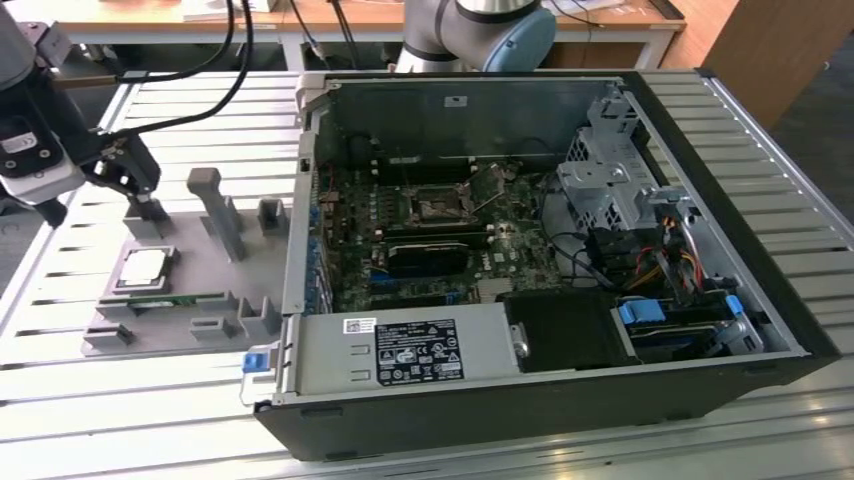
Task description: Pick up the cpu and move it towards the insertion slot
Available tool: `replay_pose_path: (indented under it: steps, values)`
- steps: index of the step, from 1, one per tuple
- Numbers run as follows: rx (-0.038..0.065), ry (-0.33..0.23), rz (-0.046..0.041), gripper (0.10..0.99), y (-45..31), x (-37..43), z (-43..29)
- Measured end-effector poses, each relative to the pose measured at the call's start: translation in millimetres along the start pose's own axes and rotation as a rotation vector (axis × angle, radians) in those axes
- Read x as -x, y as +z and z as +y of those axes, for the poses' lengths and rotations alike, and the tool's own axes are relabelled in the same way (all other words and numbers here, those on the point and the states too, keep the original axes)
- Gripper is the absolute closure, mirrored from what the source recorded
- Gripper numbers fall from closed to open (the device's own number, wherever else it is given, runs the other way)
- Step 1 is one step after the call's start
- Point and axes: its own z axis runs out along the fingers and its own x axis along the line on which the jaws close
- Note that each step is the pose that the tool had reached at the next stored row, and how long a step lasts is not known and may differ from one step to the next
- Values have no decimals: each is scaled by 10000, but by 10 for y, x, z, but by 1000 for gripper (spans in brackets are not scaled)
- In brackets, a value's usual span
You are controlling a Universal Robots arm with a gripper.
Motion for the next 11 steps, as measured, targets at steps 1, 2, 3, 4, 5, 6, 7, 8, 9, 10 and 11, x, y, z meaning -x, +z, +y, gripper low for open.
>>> replay_pose_path:
  steps: [1, 2, 3, 4, 5, 6, 7, 8, 9, 10, 11]
  values:
    - [0, 0, 2, 180, 13, 0, -1]
    - [1, 0, 2, 180, 26, 0, -1]
    - [1, 0, 2, 180, 37, 0, -1]
    - [1, 1, 2, 180, 47, 0, -2]
    - [1, 6, 2, 180, 58, -1, -3]
    - [1, 17, 1, 180, 70, -5, -3]
    - [0, 38, -2, 180, 84, -13, -3]
    - [-3, 70, -9, 180, 99, -19, -4]
    - [-5, 119, -15, 180, 117, -27, -4]
    - [-6, 163, -19, 180, 133, -33, -5]
    - [-7, 201, -20, 180, 148, -36, -6]
